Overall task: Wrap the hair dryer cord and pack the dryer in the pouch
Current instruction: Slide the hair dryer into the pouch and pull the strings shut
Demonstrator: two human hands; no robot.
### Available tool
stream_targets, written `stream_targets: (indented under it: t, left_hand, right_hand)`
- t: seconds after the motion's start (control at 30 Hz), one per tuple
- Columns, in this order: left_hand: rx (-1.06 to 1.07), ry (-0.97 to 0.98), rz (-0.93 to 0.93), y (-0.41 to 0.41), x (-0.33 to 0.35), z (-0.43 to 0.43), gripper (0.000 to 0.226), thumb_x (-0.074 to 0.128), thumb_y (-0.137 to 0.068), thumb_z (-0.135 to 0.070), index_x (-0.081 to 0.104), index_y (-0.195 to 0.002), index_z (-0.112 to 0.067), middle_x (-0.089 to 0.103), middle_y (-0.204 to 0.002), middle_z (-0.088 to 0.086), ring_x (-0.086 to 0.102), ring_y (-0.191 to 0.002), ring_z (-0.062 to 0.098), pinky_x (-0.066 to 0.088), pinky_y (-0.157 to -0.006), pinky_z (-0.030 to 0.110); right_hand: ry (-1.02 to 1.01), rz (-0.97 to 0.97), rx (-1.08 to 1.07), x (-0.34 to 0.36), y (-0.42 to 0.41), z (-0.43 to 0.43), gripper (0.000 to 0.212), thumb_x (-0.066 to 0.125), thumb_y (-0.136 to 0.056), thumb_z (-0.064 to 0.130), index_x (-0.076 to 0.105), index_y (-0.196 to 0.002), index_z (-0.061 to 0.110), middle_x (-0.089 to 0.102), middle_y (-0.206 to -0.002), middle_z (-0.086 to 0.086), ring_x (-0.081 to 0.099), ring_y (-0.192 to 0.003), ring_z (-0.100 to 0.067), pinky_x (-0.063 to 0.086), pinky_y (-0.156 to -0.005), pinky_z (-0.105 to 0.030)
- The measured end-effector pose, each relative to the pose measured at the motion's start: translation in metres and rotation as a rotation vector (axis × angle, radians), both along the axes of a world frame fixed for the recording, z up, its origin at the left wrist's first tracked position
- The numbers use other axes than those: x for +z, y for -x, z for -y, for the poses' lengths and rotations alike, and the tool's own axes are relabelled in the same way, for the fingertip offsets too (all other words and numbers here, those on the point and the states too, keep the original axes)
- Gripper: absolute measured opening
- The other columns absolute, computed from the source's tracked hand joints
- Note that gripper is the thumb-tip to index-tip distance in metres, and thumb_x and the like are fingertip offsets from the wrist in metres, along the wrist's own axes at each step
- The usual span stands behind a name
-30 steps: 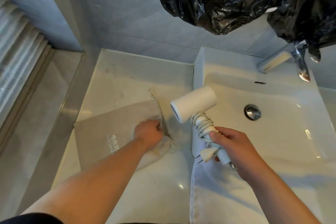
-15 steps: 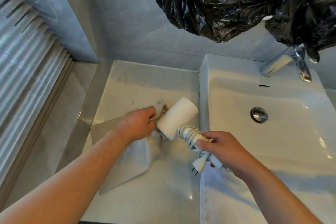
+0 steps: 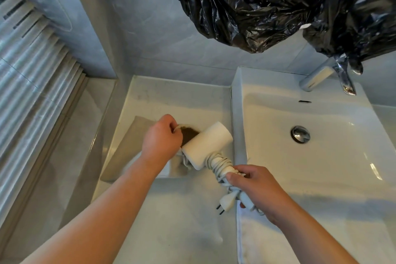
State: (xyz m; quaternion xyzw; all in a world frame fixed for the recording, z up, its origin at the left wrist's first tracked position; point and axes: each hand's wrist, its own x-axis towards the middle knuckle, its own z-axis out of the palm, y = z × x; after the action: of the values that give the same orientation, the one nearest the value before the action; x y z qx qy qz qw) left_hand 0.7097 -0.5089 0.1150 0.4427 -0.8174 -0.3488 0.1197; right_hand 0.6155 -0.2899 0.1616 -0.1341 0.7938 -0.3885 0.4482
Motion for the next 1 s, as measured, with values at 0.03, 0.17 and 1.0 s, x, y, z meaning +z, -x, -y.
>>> stream_targets:
  t: [0.03,0.17,1.0]
  left_hand:
    - [-0.017,-0.040,-0.004,0.002,0.001,0.002,0.005,0.054,-0.087,-0.013,0.054,-0.087,-0.018,0.060,-0.073,-0.001,0.058,-0.067,0.019,0.048,-0.056,0.032]
    - [-0.094,-0.147,0.097,0.008,-0.004,0.002,0.008,0.057,-0.085,-0.017,0.059,-0.087,-0.025,0.060,-0.074,-0.007,0.057,-0.067,0.009,0.045,-0.056,0.025]
    - [-0.504,-0.240,0.061,-0.003,-0.005,-0.012,0.016,0.062,-0.087,-0.013,0.069,-0.090,-0.027,0.058,-0.083,-0.017,0.054,-0.077,-0.001,0.039,-0.068,0.011]
  right_hand:
    - [0.004,0.018,0.004,0.000,-0.001,0.000,0.012,0.068,-0.080,0.031,0.077,-0.082,0.023,0.073,-0.082,-0.016,0.064,-0.063,-0.021,0.052,-0.058,-0.035]
    - [-0.006,0.033,0.033,-0.002,-0.008,0.002,0.010,0.069,-0.081,0.027,0.077,-0.083,0.021,0.073,-0.081,-0.017,0.062,-0.059,-0.019,0.052,-0.053,-0.032]
    - [-0.095,-0.117,0.241,-0.036,-0.025,-0.001,0.025,0.068,-0.067,0.046,0.074,-0.084,0.029,0.072,-0.073,-0.001,0.065,-0.066,-0.016,0.052,-0.060,-0.034]
